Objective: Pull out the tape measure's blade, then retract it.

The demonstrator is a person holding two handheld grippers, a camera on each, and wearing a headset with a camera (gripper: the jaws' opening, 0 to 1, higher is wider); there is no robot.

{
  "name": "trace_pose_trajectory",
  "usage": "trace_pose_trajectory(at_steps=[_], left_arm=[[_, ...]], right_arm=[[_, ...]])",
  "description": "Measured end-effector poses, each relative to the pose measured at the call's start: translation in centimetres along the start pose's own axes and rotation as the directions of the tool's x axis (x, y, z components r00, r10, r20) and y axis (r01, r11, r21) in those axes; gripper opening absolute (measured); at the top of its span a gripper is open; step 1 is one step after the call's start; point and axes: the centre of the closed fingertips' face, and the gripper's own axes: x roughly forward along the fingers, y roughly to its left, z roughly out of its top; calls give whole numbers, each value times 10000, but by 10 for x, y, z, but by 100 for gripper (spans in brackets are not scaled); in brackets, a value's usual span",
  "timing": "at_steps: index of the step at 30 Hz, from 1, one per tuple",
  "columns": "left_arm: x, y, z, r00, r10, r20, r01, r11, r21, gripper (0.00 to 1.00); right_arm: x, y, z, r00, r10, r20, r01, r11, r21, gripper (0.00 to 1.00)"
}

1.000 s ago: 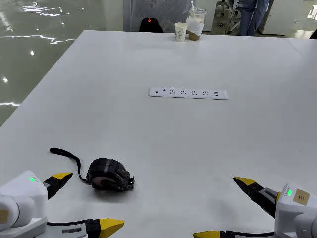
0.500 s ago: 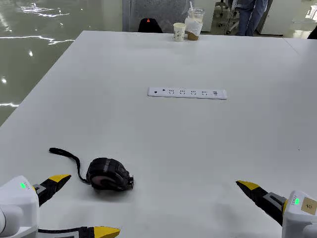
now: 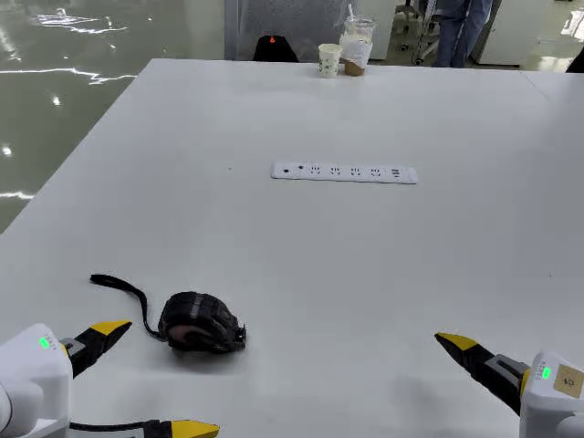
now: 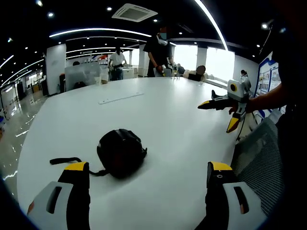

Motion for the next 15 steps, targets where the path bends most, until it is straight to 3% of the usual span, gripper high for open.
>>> trace_pose_trajectory(at_steps=[15], left_arm=[[0,-1,0,9999,-112,5,112,9999,112,98]], right_arm=[[1,1,2,10000,34,-13,-34,10000,-87,99]])
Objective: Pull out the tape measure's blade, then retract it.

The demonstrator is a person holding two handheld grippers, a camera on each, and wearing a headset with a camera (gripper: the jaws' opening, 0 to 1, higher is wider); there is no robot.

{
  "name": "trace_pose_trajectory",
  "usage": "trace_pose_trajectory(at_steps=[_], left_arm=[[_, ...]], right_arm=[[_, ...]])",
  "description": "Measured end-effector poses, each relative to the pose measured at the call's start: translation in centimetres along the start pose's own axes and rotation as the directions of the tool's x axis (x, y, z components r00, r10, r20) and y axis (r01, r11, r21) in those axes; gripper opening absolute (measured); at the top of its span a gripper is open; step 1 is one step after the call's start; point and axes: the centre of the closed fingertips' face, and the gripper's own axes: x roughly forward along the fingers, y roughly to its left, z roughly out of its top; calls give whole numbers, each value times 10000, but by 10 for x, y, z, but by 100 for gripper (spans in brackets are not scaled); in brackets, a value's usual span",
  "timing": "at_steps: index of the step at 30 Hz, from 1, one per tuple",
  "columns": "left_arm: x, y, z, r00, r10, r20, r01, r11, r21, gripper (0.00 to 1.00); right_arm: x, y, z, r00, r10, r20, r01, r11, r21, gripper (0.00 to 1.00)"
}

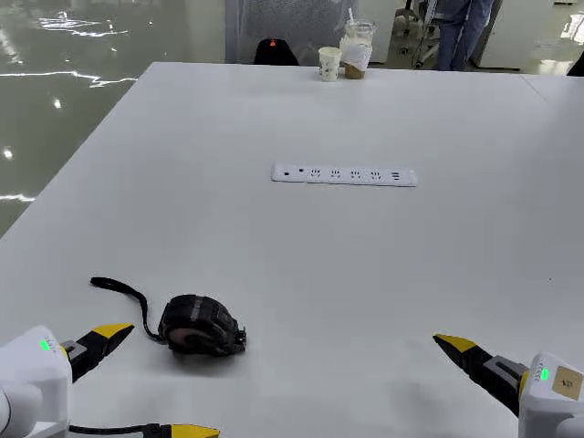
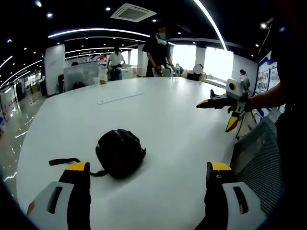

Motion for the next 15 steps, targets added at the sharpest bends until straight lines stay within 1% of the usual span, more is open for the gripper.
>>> trace_pose_trajectory(at_steps=[2,5,9,14,15], left_arm=[[0,-1,-1,10000,-31,-85,31,10000,-50,97],[0,1,-1,10000,17,-12,-18,10000,-60,98],[0,1,0,10000,13,-20,-14,9999,-116,98],[-1,3,2,9999,112,92,-112,9999,-43,99],[-1,3,2,10000,57,81,-57,10000,-82,99]], right_arm=[[0,0,0,10000,5,-1,-5,10000,9,99],[0,0,0,10000,7,-15,-7,10000,19,99],[-1,1,0,10000,0,-13,0,10000,18,99],[-2,0,0,10000,-28,-2,28,10000,20,99],[-2,0,0,10000,-24,-7,24,10000,32,99]])
